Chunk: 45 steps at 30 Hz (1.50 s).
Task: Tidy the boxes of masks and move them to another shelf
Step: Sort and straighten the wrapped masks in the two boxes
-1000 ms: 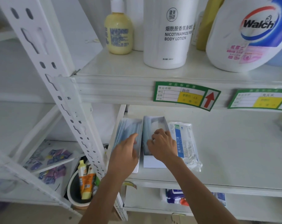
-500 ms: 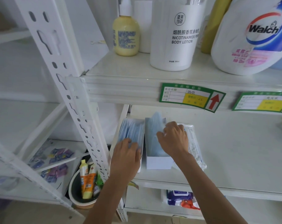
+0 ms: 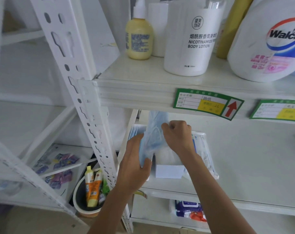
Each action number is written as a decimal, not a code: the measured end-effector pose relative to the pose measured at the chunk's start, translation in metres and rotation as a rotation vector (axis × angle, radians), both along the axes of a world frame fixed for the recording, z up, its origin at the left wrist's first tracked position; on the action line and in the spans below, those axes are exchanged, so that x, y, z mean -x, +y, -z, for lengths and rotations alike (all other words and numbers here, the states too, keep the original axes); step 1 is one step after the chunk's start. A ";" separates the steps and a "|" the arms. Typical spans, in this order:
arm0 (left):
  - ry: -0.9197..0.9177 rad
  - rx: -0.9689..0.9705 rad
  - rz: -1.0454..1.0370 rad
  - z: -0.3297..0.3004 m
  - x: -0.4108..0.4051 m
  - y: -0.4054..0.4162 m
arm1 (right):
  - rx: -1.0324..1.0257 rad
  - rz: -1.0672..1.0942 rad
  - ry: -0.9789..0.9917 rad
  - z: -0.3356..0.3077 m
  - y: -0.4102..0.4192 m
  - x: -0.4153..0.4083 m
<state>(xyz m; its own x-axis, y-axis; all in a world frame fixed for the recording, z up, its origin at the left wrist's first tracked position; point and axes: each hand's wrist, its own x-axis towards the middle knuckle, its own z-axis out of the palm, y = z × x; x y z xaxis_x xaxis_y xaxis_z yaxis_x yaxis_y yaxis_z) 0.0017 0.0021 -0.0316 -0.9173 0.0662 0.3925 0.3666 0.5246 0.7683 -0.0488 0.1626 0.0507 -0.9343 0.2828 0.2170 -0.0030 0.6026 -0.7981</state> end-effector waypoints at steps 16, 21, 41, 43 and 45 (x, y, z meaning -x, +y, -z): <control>-0.128 0.368 -0.267 0.008 -0.003 0.003 | 0.739 -0.283 -0.387 0.051 -0.050 0.002; -0.230 0.449 -0.289 0.005 0.011 0.005 | 0.512 -0.380 -0.470 0.051 -0.054 -0.004; -0.224 0.468 -0.286 0.007 0.012 0.008 | 0.459 -0.270 -0.704 0.046 -0.066 0.014; -0.245 0.490 -0.285 0.006 0.014 0.008 | 0.479 -0.241 -0.694 0.048 -0.067 0.016; -0.247 0.481 -0.294 0.004 0.015 0.008 | 0.659 -0.162 -0.768 0.045 -0.068 0.016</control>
